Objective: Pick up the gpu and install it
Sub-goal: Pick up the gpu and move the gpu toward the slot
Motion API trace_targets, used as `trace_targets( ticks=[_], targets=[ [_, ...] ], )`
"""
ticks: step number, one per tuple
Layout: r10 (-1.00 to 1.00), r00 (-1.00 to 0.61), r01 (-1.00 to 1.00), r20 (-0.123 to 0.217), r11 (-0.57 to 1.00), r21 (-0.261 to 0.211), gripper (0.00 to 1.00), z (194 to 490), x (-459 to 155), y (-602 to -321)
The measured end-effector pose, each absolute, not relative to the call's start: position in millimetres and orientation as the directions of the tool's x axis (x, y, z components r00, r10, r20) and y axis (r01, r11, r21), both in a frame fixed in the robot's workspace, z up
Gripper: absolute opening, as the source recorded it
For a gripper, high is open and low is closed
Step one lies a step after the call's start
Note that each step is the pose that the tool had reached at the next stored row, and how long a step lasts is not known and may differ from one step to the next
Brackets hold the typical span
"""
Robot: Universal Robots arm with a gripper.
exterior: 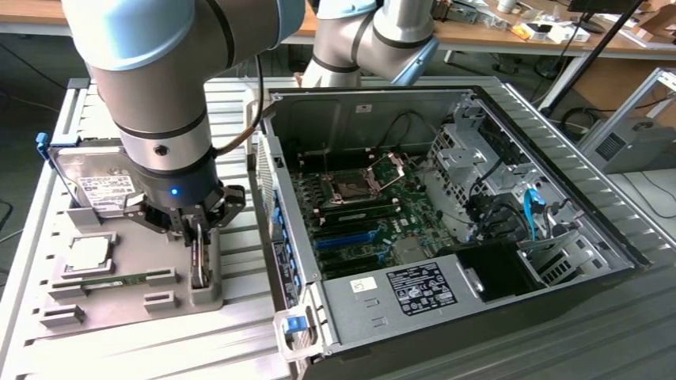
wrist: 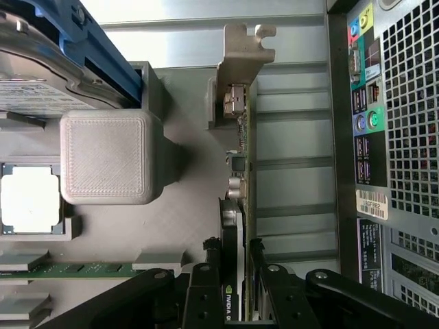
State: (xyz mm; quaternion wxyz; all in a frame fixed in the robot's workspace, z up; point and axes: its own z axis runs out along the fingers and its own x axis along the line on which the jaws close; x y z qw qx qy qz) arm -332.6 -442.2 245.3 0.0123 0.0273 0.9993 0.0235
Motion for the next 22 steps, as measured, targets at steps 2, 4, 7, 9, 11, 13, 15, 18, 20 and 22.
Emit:
trace_targets(
  ticks=[2,4,7,9,11,13,15,18,20,22],
  targets=[
    [0.055,-0.998,0.054,-0.023,0.997,0.048,0.27,245.3,-332.6,-442.2],
    [0.055,-0.998,0.054,-0.023,0.997,0.048,0.27,246.1,-332.5,-442.2],
    [0.055,-0.998,0.054,-0.023,0.997,0.047,0.27,250.4,-332.6,-442.2],
    [0.055,-0.998,0.054,-0.023,0.997,0.047,0.27,254.2,-332.6,-442.2],
    [0.055,-0.998,0.054,-0.023,0.997,0.047,0.27,259.9,-332.6,-442.2],
    [0.055,-0.998,0.054,-0.023,0.997,0.047,0.27,264.7,-332.6,-442.2],
    [0.055,-0.998,0.054,-0.023,0.997,0.047,0.27,268.2,-332.6,-442.2],
    [0.055,-0.998,0.054,-0.023,0.997,0.047,0.27,273.3,-332.6,-442.2],
    [0.055,-0.998,0.054,-0.023,0.997,0.047,0.27,278.9,-332.6,-442.2],
    [0.054,-0.998,0.053,-0.023,0.997,0.047,0.27,285.8,-332.6,-442.2]
  ],
)
